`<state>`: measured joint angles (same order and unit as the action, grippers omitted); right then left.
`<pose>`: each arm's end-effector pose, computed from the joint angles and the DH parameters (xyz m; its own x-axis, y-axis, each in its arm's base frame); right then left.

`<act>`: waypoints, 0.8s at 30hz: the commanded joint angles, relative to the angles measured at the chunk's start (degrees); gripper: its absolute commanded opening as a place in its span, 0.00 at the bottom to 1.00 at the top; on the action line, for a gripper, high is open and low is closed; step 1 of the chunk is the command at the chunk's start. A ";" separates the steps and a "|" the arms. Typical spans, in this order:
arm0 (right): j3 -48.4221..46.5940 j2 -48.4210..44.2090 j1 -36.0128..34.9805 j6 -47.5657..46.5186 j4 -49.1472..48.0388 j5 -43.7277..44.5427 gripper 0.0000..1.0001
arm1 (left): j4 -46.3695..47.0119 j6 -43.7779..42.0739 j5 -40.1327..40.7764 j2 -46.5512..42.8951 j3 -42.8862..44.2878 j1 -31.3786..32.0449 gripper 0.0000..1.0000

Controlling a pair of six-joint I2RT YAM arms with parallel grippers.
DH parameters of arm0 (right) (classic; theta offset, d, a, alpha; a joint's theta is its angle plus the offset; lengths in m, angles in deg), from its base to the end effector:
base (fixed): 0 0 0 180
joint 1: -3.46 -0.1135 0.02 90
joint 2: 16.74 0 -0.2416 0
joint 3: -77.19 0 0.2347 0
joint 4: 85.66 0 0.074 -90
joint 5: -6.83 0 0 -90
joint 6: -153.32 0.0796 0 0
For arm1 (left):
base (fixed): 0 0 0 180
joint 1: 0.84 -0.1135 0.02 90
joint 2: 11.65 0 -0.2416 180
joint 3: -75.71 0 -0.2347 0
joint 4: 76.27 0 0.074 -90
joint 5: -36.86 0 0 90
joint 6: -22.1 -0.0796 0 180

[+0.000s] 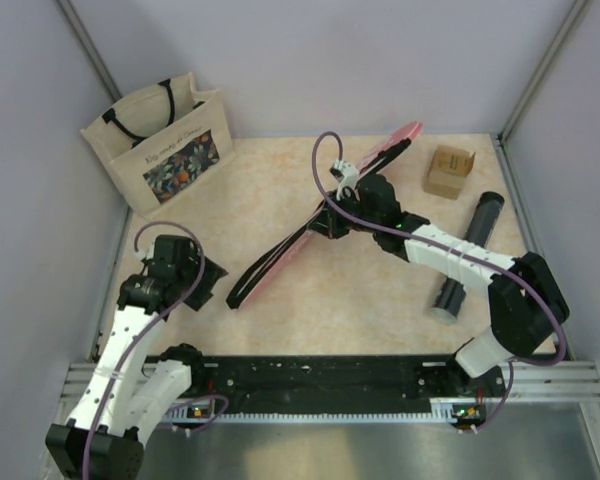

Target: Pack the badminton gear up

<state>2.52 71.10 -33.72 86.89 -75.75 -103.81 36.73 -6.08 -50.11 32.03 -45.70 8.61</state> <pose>0.2826 0.2496 0.2432 -0.6157 0.0026 -0.7880 -0.6303 0.5985 0.4945 0.1648 -0.0232 0.2196 -0.4838 -0.8118 -0.3269 -0.6237 0.5819 -0.5219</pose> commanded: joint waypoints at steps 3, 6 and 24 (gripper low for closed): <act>-5.62 0.67 0.45 -0.02 -3.53 -0.01 0.00 | -6.53 9.62 -7.59 1.85 -1.31 -0.31 0.71; -6.15 1.46 0.36 0.07 -3.62 -0.62 0.00 | -4.60 13.92 -11.36 0.71 -4.21 -0.31 0.71; -4.75 3.92 -8.59 -3.01 -1.95 -0.37 0.00 | 20.09 13.67 -17.53 -1.32 -17.48 -0.22 0.55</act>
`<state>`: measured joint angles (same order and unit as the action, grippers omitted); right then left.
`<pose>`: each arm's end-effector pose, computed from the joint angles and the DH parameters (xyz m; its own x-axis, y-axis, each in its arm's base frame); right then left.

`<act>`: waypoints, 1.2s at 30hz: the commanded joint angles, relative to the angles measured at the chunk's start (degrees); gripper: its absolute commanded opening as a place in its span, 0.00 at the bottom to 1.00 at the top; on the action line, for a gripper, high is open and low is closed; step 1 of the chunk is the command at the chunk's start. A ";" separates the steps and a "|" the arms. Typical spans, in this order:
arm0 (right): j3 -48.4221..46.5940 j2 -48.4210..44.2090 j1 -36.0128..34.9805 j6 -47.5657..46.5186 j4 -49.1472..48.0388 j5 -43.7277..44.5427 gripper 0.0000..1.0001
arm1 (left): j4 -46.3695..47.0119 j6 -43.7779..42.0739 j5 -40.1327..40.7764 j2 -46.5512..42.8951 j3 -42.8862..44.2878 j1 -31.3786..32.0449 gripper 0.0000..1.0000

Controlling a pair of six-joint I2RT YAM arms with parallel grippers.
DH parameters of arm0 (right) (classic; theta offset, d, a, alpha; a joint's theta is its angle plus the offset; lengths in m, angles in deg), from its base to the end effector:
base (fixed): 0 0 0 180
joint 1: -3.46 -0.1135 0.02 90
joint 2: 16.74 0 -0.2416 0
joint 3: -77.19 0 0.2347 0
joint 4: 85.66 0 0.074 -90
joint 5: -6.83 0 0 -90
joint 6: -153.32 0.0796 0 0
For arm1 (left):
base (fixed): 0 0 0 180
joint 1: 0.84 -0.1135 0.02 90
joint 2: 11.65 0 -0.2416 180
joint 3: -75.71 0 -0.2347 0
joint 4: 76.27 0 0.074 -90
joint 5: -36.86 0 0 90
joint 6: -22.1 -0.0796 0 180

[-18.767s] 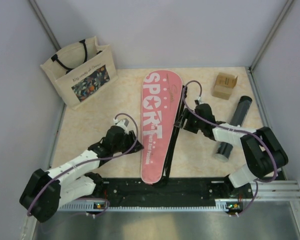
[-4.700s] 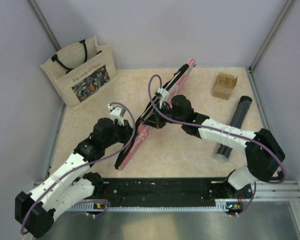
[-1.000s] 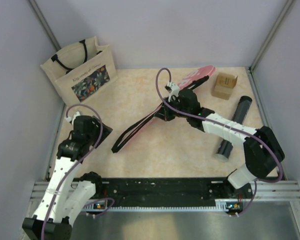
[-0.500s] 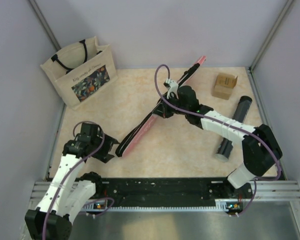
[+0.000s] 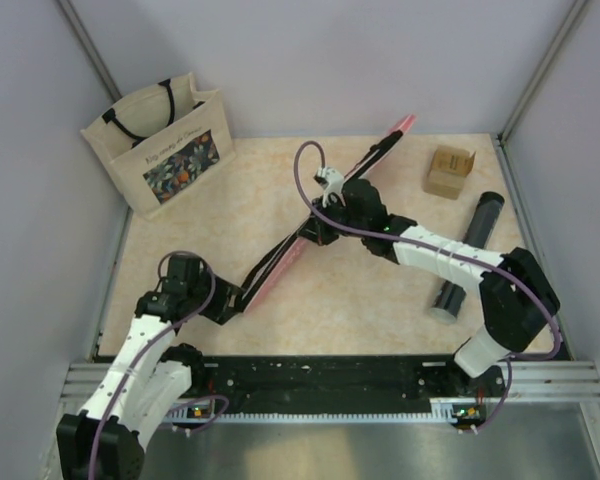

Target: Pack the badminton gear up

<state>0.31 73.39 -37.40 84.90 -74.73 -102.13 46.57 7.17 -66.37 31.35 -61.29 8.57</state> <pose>0.2744 0.2716 0.2402 -0.5981 -0.0574 -0.7994 -0.6699 0.5834 0.4593 0.1550 -0.0442 0.1510 -0.4856 -0.8729 0.0461 -0.7283 0.3749 -0.5735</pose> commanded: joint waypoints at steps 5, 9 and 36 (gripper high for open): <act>-3.67 3.12 -8.61 -2.42 -2.89 -0.55 0.00 | 12.20 -0.62 0.31 -0.82 -1.91 -0.18 0.53; -4.73 3.48 -10.64 -3.74 -2.28 1.38 0.00 | 11.94 -1.77 2.50 -0.90 -0.94 -0.18 0.51; 27.51 -10.86 0.69 -3.91 -15.79 10.72 0.39 | 18.97 -12.84 1.98 4.10 -7.62 0.61 0.66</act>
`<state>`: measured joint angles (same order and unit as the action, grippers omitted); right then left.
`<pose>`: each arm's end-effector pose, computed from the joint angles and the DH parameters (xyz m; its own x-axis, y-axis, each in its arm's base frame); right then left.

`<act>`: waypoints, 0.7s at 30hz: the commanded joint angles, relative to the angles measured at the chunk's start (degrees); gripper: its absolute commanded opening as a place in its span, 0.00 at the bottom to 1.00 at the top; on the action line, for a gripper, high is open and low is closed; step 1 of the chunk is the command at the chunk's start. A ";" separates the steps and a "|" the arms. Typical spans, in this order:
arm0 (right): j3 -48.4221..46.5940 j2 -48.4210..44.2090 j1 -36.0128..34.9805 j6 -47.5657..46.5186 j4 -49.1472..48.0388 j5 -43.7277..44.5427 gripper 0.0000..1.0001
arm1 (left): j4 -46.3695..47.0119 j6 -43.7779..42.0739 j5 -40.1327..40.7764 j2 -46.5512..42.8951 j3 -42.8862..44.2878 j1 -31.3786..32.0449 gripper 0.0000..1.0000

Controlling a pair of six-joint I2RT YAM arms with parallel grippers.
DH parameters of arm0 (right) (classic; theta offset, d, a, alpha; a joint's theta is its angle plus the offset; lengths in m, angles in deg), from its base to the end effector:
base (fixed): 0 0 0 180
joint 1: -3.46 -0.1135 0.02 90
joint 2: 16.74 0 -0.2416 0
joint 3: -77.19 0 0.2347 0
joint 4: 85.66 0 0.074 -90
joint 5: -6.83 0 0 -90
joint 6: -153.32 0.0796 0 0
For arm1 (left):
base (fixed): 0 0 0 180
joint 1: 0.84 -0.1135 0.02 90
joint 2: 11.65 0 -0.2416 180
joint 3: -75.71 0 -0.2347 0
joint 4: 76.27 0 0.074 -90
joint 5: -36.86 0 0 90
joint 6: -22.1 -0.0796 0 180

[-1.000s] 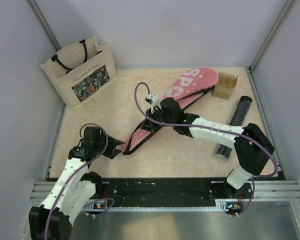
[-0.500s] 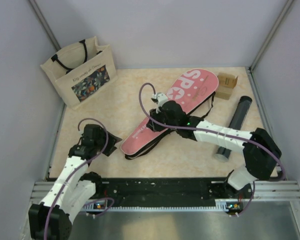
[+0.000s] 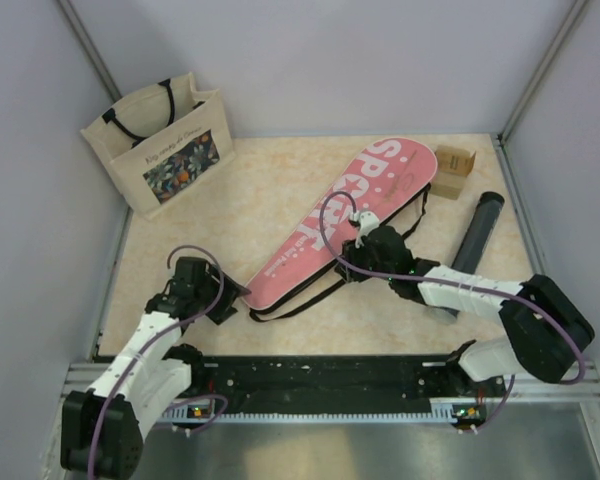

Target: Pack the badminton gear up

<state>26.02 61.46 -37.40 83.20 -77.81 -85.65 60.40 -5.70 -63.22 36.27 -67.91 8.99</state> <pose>0.2289 0.2025 0.1555 -0.6381 -0.1028 -0.7630 -0.4928 0.8160 0.3022 0.1708 -0.0437 0.1212 -0.6123 -0.7778 -0.1418 -0.5882 0.5679 -0.5758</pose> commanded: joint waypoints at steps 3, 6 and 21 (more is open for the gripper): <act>4.53 2.92 1.75 -3.00 -17.37 -8.50 0.45 | 4.78 0.47 -1.86 -0.02 -1.61 0.19 0.65; 5.42 3.28 2.10 -4.67 -18.61 -7.45 0.50 | 6.62 1.61 -3.01 0.42 -3.27 0.19 0.64; 7.88 10.40 2.80 -14.96 -29.16 -2.61 0.52 | 12.16 3.55 -3.98 2.00 -4.86 0.19 0.47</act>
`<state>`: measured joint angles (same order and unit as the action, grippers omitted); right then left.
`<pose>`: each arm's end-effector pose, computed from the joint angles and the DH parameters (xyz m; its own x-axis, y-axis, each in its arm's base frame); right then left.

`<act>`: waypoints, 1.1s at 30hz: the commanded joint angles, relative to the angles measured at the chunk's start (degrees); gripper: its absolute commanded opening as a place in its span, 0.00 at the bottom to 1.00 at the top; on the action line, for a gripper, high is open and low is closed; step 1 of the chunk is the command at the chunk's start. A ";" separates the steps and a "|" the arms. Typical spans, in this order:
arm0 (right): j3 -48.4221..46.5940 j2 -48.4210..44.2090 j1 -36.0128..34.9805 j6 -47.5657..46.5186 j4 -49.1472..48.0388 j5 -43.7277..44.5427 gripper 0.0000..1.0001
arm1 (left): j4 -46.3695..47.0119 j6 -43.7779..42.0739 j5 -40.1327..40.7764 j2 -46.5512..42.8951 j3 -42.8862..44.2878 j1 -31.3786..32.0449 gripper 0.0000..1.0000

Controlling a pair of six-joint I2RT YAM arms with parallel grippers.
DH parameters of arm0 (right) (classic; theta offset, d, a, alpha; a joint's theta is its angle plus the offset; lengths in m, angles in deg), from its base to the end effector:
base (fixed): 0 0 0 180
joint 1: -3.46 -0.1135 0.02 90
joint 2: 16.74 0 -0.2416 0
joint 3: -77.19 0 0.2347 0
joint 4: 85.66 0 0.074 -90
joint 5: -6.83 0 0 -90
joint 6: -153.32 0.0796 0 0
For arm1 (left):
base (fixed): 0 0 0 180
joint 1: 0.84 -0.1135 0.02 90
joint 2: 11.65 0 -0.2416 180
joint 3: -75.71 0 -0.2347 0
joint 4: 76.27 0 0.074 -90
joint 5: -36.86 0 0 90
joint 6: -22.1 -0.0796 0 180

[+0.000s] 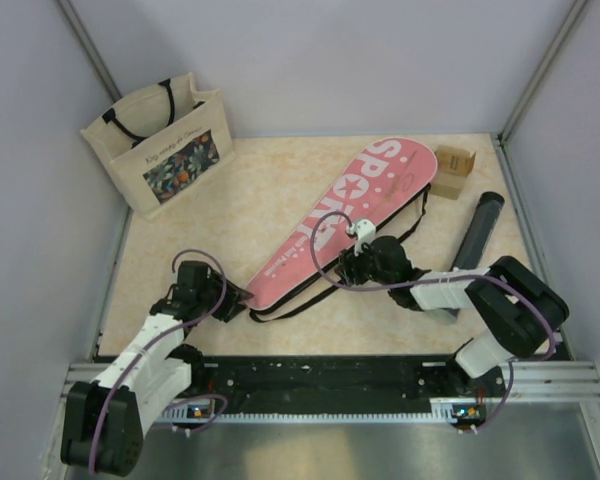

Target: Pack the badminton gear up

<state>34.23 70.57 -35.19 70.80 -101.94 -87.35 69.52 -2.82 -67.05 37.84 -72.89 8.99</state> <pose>0.2399 0.1993 0.1186 -0.4520 -0.1952 -0.8704 -0.6196 0.7707 0.1489 0.1728 -0.0494 0.1046 -0.6101 -0.7877 -0.0852 -0.5762 0.5149 -0.6347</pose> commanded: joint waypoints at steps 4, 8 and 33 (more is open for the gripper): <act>0.19 3.65 0.60 -2.21 -8.37 -2.14 0.52 | 3.23 0.75 -0.24 0.34 0.21 0.19 0.47; -1.21 6.82 0.60 -1.77 -9.51 -2.40 0.50 | 3.23 1.28 -0.41 -0.01 0.12 0.19 0.45; -10.43 6.47 -10.90 2.53 0.24 -10.40 0.00 | 9.82 4.35 -1.47 1.48 -2.25 0.19 0.00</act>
<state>29.12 79.23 -40.30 72.81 -104.63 -95.40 75.61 0.31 -68.99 39.37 -73.88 8.99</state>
